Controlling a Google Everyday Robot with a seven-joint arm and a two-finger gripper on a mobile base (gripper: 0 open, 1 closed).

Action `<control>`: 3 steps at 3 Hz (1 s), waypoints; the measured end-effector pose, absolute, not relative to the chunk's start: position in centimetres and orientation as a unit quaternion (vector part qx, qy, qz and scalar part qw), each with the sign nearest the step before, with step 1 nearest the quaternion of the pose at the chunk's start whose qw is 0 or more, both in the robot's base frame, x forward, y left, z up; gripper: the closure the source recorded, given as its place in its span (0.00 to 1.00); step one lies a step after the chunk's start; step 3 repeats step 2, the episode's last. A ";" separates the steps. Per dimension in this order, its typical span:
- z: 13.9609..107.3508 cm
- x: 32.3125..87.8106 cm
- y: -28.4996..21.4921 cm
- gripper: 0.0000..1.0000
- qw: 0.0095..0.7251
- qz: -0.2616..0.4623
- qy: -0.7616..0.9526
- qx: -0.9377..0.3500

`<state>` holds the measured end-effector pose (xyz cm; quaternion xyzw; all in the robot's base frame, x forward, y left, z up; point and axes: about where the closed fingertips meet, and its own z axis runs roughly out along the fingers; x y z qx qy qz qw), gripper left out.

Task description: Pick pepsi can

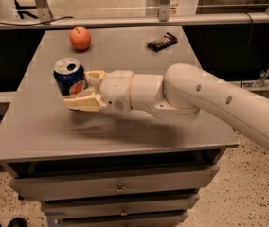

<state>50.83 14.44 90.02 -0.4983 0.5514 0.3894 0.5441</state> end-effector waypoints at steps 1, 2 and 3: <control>93.9 50.8 12.2 1.00 0.559 0.398 0.552 -0.474; 94.1 50.8 12.1 1.00 0.559 0.399 0.552 -0.473; 94.1 50.8 12.1 1.00 0.559 0.399 0.552 -0.473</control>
Offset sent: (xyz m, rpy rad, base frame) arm -0.0002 -0.0194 0.0339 0.0435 0.0098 -0.0247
